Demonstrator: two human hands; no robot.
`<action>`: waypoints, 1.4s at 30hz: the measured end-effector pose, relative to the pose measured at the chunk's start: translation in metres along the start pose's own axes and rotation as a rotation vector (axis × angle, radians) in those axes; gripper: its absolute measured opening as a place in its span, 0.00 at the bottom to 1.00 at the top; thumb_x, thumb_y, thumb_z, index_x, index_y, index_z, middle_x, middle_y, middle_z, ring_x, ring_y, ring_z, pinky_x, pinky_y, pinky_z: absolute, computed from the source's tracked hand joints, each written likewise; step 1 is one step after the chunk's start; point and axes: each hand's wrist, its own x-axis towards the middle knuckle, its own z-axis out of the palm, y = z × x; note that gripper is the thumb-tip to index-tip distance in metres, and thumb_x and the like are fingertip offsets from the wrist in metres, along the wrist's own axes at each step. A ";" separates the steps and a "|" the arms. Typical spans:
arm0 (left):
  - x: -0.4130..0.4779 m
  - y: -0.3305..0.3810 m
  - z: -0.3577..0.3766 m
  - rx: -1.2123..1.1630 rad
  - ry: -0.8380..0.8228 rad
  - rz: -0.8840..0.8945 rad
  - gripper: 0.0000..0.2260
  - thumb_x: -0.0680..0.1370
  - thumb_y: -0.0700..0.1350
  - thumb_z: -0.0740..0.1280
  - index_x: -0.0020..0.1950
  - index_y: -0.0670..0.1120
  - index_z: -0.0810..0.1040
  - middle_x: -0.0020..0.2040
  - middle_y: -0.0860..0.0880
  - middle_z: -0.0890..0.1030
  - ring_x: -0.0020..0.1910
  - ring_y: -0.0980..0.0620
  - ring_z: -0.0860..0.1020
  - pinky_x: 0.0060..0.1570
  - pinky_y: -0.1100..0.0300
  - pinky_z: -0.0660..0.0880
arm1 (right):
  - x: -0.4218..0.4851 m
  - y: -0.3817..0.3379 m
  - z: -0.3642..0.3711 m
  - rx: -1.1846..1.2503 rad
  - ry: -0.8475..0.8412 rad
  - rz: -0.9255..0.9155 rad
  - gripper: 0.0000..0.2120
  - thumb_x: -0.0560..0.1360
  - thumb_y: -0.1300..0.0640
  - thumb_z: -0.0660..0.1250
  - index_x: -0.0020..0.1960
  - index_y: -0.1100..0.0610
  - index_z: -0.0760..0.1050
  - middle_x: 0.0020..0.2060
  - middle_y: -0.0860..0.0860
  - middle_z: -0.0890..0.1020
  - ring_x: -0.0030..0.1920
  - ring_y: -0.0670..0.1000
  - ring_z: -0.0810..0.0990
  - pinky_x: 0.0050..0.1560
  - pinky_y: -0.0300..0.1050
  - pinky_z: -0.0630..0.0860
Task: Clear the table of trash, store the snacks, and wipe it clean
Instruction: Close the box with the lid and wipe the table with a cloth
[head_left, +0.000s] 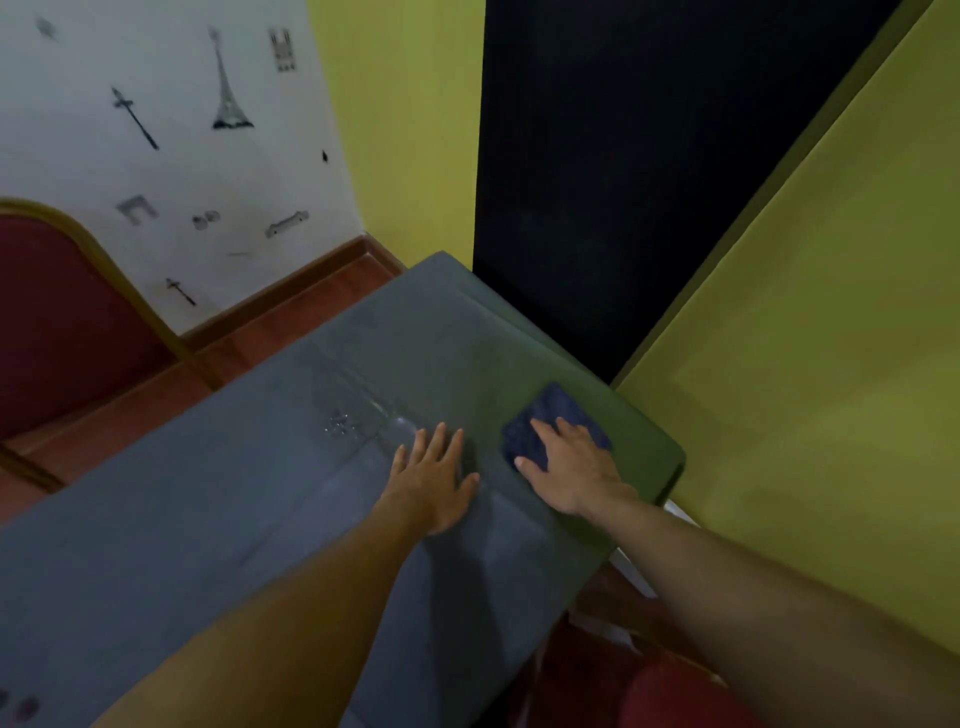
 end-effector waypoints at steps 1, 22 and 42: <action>0.003 0.000 0.009 -0.011 -0.026 -0.006 0.32 0.82 0.62 0.47 0.81 0.51 0.40 0.81 0.48 0.40 0.79 0.43 0.39 0.76 0.43 0.41 | 0.003 0.003 0.008 0.001 -0.029 0.003 0.35 0.78 0.33 0.56 0.80 0.46 0.54 0.79 0.55 0.57 0.78 0.60 0.57 0.74 0.59 0.60; -0.007 -0.021 0.026 -0.100 -0.036 0.039 0.37 0.82 0.55 0.61 0.80 0.51 0.38 0.80 0.48 0.35 0.79 0.42 0.38 0.76 0.44 0.46 | 0.011 0.004 0.016 0.141 0.163 -0.085 0.19 0.73 0.66 0.62 0.61 0.53 0.74 0.55 0.58 0.71 0.56 0.61 0.72 0.55 0.49 0.70; -0.191 -0.152 0.034 -0.127 0.188 -0.236 0.28 0.84 0.56 0.48 0.81 0.51 0.40 0.81 0.48 0.41 0.80 0.45 0.43 0.77 0.45 0.47 | -0.090 -0.182 0.062 0.179 0.156 -0.502 0.16 0.78 0.63 0.63 0.65 0.55 0.75 0.55 0.56 0.70 0.56 0.58 0.73 0.57 0.48 0.71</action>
